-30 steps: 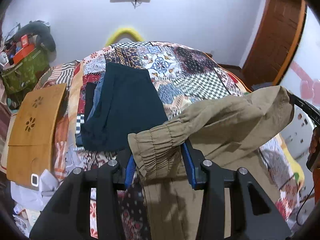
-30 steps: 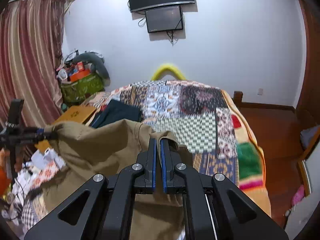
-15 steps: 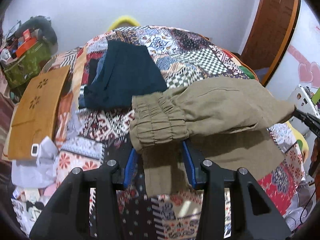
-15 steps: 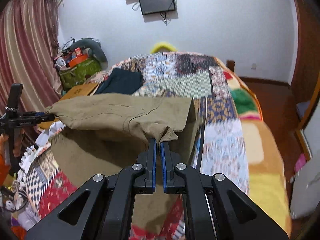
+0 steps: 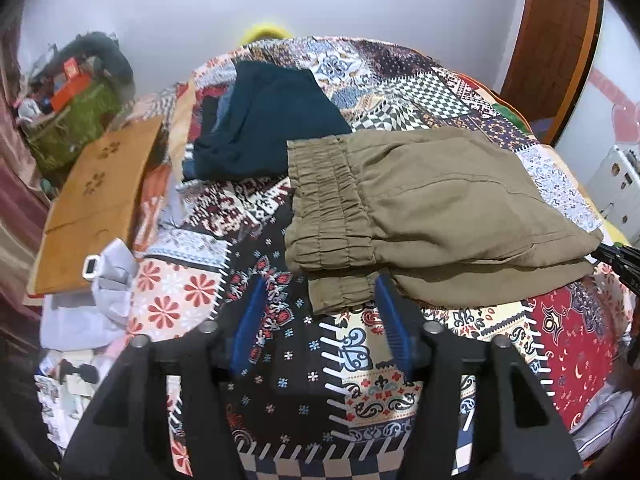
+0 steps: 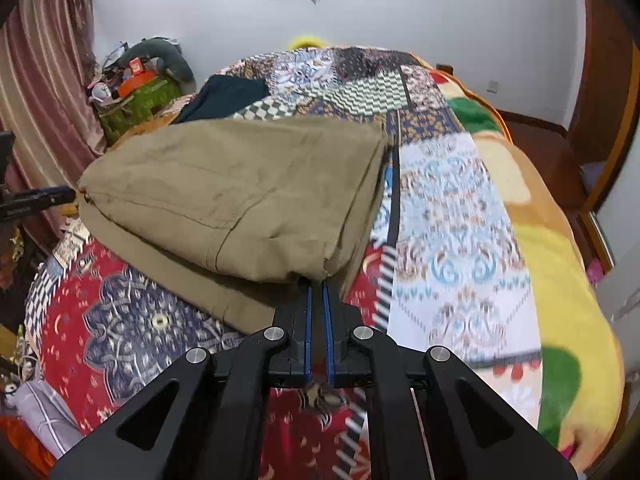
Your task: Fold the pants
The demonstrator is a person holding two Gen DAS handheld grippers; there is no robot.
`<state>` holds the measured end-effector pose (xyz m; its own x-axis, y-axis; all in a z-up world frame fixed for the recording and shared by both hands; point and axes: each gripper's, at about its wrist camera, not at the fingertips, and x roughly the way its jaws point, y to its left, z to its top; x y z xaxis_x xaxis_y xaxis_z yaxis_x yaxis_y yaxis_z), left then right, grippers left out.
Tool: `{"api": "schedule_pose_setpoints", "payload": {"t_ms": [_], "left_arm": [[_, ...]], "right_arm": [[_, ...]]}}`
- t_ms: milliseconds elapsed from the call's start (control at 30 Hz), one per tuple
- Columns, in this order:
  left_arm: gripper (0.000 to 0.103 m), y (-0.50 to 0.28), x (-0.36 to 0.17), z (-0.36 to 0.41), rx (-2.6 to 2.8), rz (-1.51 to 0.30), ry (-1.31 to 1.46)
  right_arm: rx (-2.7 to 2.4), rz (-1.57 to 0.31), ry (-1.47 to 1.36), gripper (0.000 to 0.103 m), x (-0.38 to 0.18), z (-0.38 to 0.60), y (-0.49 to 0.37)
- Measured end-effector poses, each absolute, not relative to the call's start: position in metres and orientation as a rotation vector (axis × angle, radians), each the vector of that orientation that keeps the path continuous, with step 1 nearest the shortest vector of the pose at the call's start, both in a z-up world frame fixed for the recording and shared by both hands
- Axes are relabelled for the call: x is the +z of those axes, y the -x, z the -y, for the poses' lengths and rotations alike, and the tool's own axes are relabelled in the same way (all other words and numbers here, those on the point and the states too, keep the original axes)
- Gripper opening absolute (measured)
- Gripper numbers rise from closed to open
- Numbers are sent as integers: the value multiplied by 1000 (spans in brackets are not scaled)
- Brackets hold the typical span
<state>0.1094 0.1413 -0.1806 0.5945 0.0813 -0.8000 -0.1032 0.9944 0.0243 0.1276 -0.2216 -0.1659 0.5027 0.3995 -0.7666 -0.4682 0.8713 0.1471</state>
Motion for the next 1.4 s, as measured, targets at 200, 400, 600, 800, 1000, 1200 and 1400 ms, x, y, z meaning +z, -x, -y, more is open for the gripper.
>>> {"api": "schedule_pose_setpoints", "payload": {"t_ms": [200,400,600,800,1000,1200,1400], "left_arm": [[83,-107,-162,-123,116,-864,-88],[92,-117,-163,-87,57,-854,-234],[92,-133,-186,-53,-5,-905,-345],[92,-147,-193,-31,-52,-902,-406],[85,-161,-185,-19,-113,-896,-389],[48,-166,-176,-12,-192,-903,-338],[26,-162,-164,-12,-239,-888,-278]], "right_arm": [[507,-860,81,11,-148,227,-112],[570,-790,109,46,-123,206,-106],[677,-786,182,50,-125,168,-104],[745,-814,240,50,-140,136,-110],[780,-831,281,50,-150,111,-117],[793,-790,328,44,-150,97,-124],[805,-728,328,13,-133,100,-120]]}}
